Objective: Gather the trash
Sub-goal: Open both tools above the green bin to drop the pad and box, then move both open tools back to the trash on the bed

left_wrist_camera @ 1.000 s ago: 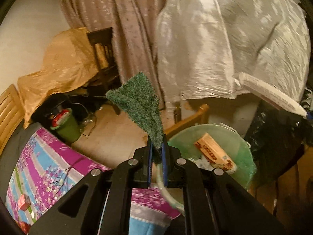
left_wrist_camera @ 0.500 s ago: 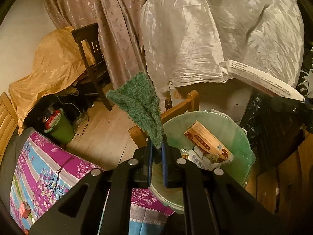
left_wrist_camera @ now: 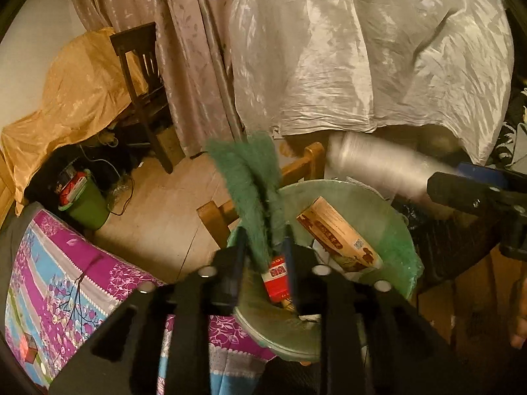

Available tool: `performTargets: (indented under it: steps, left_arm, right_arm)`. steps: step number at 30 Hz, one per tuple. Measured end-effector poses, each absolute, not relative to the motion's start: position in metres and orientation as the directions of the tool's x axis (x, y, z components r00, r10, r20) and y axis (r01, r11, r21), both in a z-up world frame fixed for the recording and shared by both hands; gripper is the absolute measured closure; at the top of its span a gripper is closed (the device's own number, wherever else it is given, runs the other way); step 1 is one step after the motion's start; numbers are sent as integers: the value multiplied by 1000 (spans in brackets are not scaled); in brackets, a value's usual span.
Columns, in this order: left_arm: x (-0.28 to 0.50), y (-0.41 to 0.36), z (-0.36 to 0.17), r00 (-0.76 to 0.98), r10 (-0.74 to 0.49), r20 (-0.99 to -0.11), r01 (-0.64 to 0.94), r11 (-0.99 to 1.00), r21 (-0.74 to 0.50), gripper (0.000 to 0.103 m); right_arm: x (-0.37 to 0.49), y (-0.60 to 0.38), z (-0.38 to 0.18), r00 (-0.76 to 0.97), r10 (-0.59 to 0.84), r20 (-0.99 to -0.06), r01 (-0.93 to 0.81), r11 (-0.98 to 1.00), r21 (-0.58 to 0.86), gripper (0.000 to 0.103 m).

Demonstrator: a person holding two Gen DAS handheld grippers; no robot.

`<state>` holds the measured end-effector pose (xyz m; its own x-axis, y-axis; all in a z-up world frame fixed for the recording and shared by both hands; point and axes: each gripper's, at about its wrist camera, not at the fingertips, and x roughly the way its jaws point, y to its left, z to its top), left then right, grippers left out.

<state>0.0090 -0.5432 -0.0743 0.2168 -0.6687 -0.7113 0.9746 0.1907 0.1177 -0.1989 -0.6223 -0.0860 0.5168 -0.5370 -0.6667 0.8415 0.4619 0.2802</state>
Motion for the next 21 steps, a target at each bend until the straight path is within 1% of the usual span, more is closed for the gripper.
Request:
performTargets:
  steps: [2, 7, 12, 16, 18, 20, 21]
  left_arm:
    - [11, -542, -75, 204, -673, -711, 977, 188, 102, 70]
    - [13, -538, -77, 212, -668, -713, 974, 205, 98, 70]
    - [14, -533, -80, 237, -659, -714, 966, 235, 104, 70]
    - [18, -514, -75, 314, -677, -666, 942, 310, 130, 70]
    - [23, -504, -73, 357, -679, -642, 925, 354, 139, 65]
    - [28, -492, -73, 409, -675, -614, 902, 400, 162, 63]
    - [31, -483, -73, 439, -673, -596, 888, 426, 173, 61]
  right_arm:
    - [-201, -624, -89, 524, -530, -667, 839, 455, 297, 23]
    - [-211, -627, -93, 517, -541, -663, 848, 426, 315, 23]
    - [-215, -620, -90, 532, -563, -633, 842, 430, 325, 23]
    - [-213, -606, -82, 529, -610, -590, 845, 441, 301, 23]
    - [-210, -597, -78, 527, -640, -559, 847, 447, 287, 23]
    - [-204, -585, -74, 528, -669, -523, 847, 454, 276, 23]
    - [-202, -580, -72, 527, -681, -508, 848, 457, 267, 23]
